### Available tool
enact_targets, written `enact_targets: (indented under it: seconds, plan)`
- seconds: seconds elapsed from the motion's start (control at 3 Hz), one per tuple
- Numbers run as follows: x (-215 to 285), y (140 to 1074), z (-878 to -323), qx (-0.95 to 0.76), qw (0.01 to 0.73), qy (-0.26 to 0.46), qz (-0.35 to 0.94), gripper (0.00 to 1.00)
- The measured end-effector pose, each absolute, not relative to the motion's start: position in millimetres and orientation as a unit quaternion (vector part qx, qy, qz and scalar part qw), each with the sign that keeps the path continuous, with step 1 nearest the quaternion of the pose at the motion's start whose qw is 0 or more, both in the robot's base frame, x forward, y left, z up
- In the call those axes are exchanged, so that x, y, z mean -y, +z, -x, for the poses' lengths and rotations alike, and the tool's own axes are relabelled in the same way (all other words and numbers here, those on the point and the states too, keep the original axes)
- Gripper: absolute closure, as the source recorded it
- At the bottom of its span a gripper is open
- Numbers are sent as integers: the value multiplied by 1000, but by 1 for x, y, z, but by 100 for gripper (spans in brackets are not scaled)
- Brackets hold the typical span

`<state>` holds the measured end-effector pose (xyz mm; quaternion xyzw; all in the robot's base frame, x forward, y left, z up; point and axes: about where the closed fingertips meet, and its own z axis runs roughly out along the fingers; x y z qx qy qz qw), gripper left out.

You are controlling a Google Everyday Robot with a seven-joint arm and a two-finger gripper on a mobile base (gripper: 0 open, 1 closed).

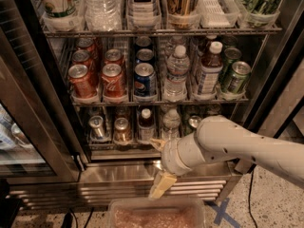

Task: Pick orange can from bottom shelf of fridge

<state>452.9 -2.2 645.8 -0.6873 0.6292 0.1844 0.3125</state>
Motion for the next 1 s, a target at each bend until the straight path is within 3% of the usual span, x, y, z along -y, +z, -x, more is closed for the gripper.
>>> enact_targets:
  seconds: [0.67,1.0]
  plan:
    - [-31,606,-451,-641,393,197,629,0]
    - [-46,600,-478,-654,449,182,581,0]
